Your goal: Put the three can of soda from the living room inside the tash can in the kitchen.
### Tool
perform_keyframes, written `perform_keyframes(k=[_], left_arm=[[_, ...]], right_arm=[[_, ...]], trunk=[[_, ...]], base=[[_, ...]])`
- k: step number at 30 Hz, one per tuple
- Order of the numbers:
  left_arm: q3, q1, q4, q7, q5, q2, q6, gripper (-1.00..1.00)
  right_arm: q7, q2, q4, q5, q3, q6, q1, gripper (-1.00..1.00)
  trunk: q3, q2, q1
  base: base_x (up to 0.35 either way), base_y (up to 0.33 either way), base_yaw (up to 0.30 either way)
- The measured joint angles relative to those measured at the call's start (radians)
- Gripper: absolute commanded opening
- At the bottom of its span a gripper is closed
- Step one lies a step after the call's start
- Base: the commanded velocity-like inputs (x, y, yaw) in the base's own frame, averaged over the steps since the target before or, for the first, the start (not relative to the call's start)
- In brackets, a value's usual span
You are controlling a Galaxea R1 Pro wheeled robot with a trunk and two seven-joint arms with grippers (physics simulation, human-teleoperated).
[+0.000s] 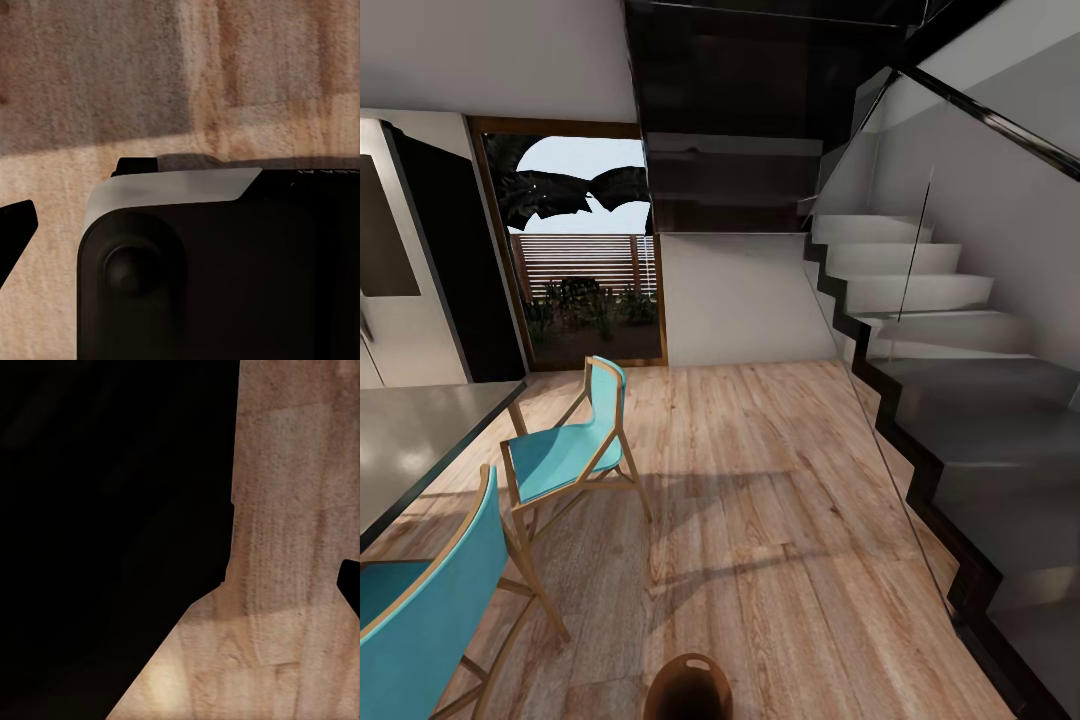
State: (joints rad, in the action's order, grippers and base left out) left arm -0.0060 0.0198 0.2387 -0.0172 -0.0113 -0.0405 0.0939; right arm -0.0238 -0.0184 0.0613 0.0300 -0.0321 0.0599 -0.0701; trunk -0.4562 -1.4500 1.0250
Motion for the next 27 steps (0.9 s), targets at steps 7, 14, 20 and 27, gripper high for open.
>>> perform_keyframes(k=[7, 14, 20, 27], left_arm=[[0.000, 0.000, 0.000, 0.000, 0.000, 0.000, 0.000, 1.00], [0.000, 0.000, 0.000, 0.000, 0.000, 0.000, 0.000, 1.00], [0.000, 0.000, 0.000, 0.000, 0.000, 0.000, 0.000, 1.00], [0.000, 0.000, 0.000, 0.000, 0.000, 0.000, 0.000, 1.00]], right_arm=[[0.000, 0.000, 0.000, 0.000, 0.000, 0.000, 0.000, 1.00], [0.000, 0.000, 0.000, 0.000, 0.000, 0.000, 0.000, 1.00], [0.000, 0.000, 0.000, 0.000, 0.000, 0.000, 0.000, 1.00], [0.000, 0.000, 0.000, 0.000, 0.000, 0.000, 0.000, 1.00]], trunk=[[0.000, 0.000, 0.000], [0.000, 0.000, 0.000], [0.000, 0.000, 0.000], [0.000, 0.000, 0.000]], base=[[0.000, 0.000, 0.000], [0.000, 0.000, 0.000], [0.000, 0.000, 0.000], [0.000, 0.000, 0.000]])
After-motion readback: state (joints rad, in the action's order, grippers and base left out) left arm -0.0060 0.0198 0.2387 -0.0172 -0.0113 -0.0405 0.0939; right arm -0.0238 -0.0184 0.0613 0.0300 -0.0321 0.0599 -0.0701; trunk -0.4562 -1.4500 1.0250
